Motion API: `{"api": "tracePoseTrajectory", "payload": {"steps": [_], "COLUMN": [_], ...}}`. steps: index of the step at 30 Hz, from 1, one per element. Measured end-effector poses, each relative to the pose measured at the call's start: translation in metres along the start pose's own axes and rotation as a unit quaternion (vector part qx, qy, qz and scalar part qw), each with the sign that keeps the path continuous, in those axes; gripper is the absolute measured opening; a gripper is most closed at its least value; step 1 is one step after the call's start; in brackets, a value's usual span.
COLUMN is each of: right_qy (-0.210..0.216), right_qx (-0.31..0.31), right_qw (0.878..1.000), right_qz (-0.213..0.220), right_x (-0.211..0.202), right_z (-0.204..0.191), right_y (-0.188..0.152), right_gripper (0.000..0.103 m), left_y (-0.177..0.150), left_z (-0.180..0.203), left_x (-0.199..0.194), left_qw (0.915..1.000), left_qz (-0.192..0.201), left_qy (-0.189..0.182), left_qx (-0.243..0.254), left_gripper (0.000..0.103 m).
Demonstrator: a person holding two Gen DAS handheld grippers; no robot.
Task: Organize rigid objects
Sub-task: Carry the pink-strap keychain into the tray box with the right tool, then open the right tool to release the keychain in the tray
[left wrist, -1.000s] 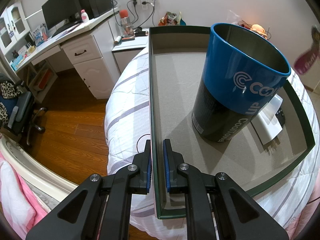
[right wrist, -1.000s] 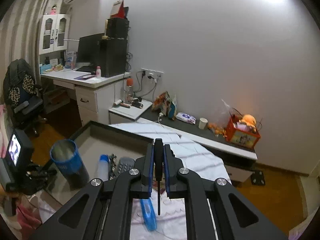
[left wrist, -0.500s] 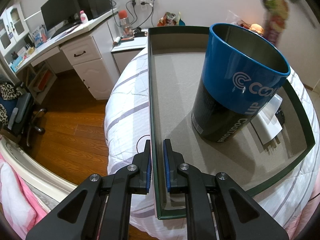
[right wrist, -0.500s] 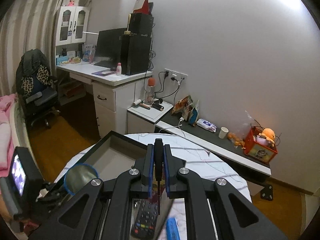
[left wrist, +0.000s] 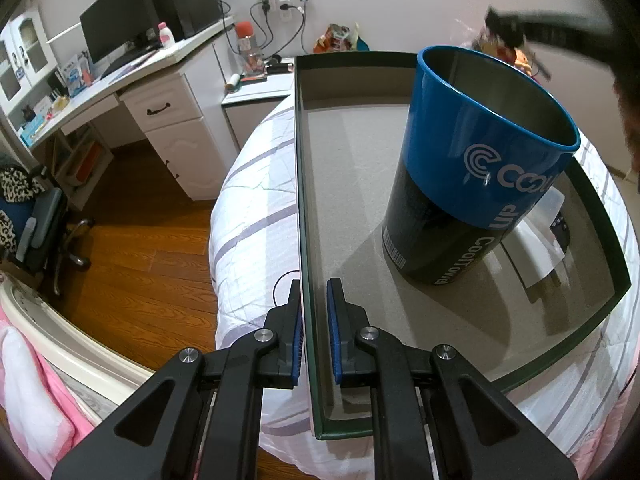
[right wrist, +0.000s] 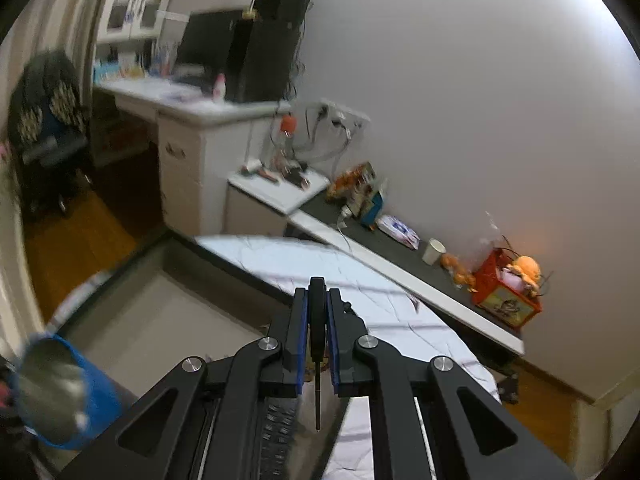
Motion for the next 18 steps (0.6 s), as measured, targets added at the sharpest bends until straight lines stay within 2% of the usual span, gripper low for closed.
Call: {"api": "tracePoseTrajectory", "payload": {"steps": [3,7,11,13,15,18], "right_qy": [0.008,0.006,0.034,0.024,0.038,0.055], "right_qx": [0.001,-0.004,0.020,0.018,0.025,0.040], "right_qw": [1.000,1.000,0.999,0.999,0.999,0.998], "right_qz": [-0.023,-0.030,-0.026,-0.017,-0.009,0.000], "right_x": [0.010,0.011,0.006,0.002,-0.004,-0.017], "right_z": [-0.001,-0.003,0.002,0.004,0.005,0.008], "right_y": [-0.015,-0.023,-0.023,-0.020,-0.018,-0.016], "right_gripper": [0.009,0.009,0.010,0.026,0.059,0.065], "left_y": [0.000,0.000,0.000,0.000,0.000,0.000], "left_z": [0.000,-0.001,-0.001,-0.001,-0.001,-0.001], "left_x": [0.000,0.000,0.000,0.000,0.000,0.000], "left_qw": [1.0000,1.0000,1.0000,1.0000,1.0000,1.0000], "left_qz": [-0.001,0.000,0.000,0.000,0.000,0.000], "left_qy": [0.000,0.001,0.002,0.001,0.001,0.001], "left_qx": [-0.001,0.001,0.001,0.001,0.001,0.001], "left_gripper": [0.009,0.009,0.009,0.009,0.009,0.009]}}
Point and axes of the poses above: each gripper's, at about its wrist camera, not at the fingertips, and x roughly the way its jaws point, z to its right, y to its top, the point moved 7 cm from there along x, roughly the way its jaws point, and after that the axes turned 5 degrees about -y, right-handed, at the moved point
